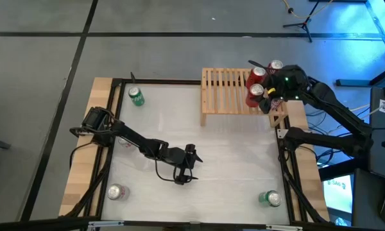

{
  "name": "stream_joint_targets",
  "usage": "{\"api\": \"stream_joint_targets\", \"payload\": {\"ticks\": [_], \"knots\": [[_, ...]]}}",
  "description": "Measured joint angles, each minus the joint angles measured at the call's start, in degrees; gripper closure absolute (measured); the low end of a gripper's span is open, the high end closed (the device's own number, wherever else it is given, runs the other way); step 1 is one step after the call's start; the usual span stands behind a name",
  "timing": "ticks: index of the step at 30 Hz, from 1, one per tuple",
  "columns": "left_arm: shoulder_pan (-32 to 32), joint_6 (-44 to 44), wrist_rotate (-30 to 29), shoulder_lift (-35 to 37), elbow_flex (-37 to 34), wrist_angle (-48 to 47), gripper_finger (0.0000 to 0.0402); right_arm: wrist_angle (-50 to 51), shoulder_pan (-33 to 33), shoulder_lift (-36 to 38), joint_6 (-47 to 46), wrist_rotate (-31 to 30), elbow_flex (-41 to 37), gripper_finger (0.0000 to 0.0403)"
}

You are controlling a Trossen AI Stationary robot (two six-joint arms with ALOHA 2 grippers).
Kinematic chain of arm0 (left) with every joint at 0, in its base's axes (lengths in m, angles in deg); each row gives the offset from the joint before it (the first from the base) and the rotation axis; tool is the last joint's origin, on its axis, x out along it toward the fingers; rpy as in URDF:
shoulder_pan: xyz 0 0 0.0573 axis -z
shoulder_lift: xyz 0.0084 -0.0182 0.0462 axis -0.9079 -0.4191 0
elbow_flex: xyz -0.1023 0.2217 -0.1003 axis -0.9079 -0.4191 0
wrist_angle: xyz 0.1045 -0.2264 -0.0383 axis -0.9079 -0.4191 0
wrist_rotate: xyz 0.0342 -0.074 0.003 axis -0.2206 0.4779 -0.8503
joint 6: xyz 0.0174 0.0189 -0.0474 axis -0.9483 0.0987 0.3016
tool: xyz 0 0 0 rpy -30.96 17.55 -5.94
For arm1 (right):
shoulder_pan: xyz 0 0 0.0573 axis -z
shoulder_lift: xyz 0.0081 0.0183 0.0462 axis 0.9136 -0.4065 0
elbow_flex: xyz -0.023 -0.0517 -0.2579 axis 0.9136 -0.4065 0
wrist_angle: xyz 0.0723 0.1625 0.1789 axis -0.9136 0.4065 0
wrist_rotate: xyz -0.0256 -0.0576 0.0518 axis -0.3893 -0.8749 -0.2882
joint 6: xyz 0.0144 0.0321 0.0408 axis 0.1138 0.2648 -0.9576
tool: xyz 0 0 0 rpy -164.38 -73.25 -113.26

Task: Place canned beverage on shelf
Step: Put the red black soda can on the shelf aligned with the other red black soda can, then put the top green soda can on the shelf

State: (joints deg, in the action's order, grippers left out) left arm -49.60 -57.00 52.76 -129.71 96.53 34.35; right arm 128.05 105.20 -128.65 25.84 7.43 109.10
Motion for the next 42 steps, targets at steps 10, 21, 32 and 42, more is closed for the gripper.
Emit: {"api": "stream_joint_targets", "payload": {"ticks": [10, 21, 32, 42], "knots": [[0.0, 0.0, 0.0, 0.0, 0.0, 0.0, 0.0024, 0.0, -0.2, 0.0, 0.2, -1.1, 0.0, 0.0079], [0.0, 0.0, 0.0, 0.0, 0.0, 0.0, 0.0024, 0.3, -0.2, -0.1, 1.3, -3.2, 2.9, 0.0007], [0.1, 1.8, 0.0, 0.0, 0.0, 0.2, 0.0024, 4.3, -0.4, 0.3, -2.6, 2.6, 9.6, 0.0004], [0.2, 4.6, 2.8, 1.4, 0.1, -0.9, 0.0024, -7.2, -19.4, 0.5, -10.3, 2.9, 3.7, 0.0004]]}}
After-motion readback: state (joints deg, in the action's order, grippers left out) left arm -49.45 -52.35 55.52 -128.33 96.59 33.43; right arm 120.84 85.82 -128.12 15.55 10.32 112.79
